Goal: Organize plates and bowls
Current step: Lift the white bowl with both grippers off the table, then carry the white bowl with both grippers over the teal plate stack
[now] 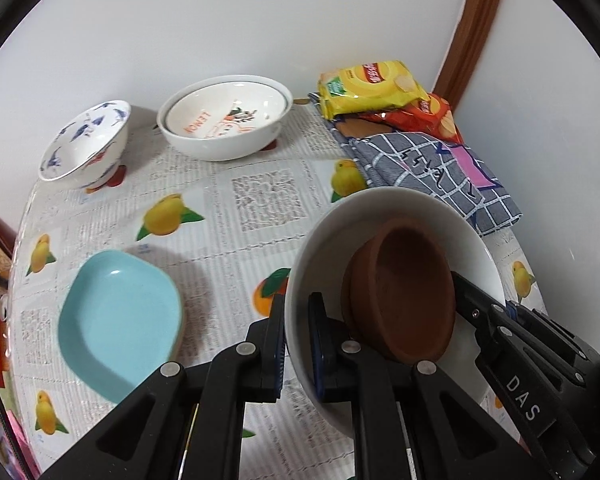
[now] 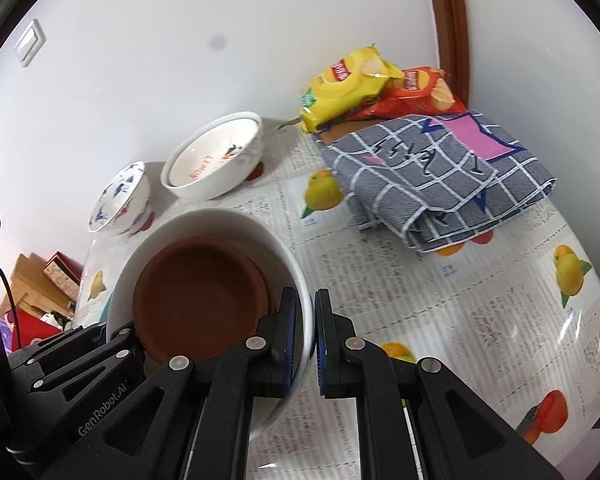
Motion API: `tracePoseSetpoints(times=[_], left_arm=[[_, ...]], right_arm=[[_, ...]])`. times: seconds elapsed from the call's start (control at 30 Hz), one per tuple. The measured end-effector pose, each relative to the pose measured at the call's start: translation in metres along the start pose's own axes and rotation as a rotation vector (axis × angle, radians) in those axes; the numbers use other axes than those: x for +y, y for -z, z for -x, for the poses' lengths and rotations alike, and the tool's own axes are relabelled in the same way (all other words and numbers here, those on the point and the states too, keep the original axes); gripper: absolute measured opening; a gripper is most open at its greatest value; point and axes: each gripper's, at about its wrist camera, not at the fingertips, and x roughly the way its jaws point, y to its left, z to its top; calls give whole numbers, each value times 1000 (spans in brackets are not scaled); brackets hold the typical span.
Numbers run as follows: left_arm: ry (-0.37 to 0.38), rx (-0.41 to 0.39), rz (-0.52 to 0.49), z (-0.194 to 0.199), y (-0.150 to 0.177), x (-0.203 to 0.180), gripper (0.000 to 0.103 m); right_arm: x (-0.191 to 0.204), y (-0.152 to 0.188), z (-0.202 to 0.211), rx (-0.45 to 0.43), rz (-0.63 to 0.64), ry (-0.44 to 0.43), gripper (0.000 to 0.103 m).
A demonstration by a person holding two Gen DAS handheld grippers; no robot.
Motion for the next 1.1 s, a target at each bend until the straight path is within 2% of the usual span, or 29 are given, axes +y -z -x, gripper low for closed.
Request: tracePoseSetpoints(times=[0.5, 1.1], left_arm=[[-18, -28, 59, 28, 7, 39, 11], [-44, -44, 114, 43, 8, 76, 11]], right_arm=[[46, 3, 8, -6, 63, -36, 9], [88, 3, 4, 0, 112, -68, 9]])
